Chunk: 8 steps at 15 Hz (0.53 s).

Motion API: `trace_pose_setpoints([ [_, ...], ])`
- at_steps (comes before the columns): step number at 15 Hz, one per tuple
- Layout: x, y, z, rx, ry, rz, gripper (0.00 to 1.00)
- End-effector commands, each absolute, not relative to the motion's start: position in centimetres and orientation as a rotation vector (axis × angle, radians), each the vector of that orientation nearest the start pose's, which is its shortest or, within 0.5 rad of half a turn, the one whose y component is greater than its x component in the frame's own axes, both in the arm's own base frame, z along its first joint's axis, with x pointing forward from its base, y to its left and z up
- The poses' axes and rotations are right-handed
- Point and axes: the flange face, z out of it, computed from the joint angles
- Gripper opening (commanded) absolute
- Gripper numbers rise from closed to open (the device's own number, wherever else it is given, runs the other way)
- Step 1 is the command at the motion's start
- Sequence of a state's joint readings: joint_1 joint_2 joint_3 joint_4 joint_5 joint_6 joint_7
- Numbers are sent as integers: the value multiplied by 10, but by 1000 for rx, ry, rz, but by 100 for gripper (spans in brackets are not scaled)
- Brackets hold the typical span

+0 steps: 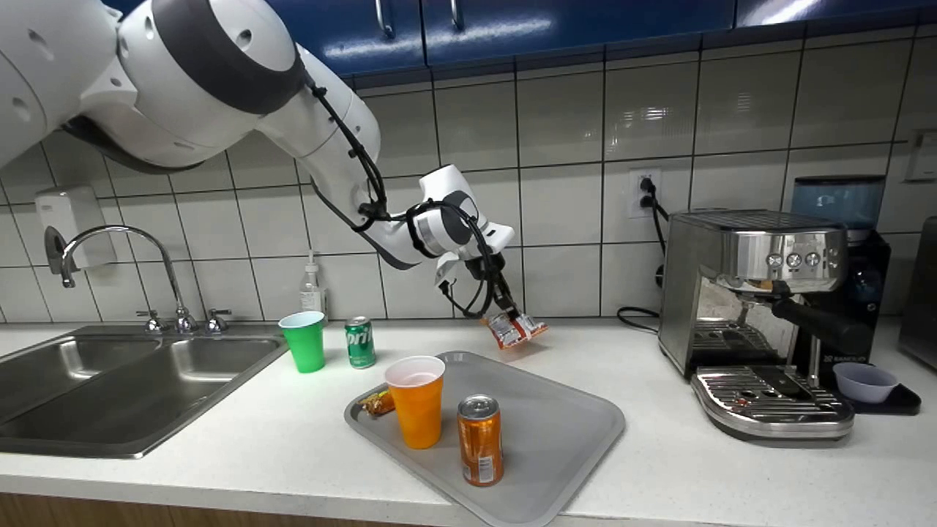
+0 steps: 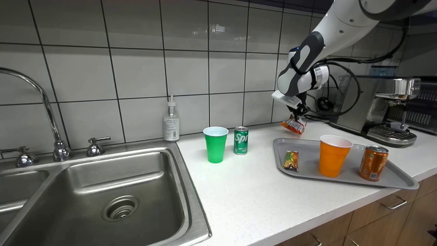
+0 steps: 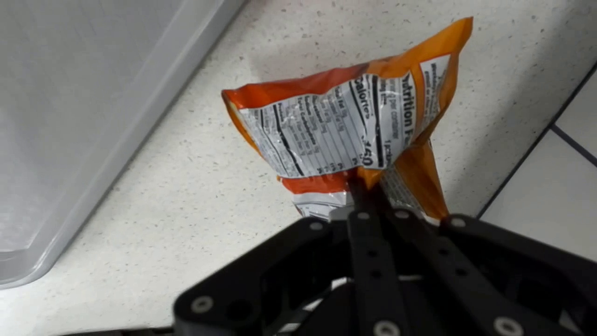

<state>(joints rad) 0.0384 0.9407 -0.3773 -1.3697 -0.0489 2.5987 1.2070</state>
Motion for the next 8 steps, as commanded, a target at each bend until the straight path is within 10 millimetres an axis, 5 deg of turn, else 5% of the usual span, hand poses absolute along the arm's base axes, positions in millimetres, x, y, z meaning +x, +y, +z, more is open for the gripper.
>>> trace_pose_setpoints([
  [1,718,-176,229,-2524,1949,-694,0],
  [8,688,-178,243,-2526,1961,-669,0],
])
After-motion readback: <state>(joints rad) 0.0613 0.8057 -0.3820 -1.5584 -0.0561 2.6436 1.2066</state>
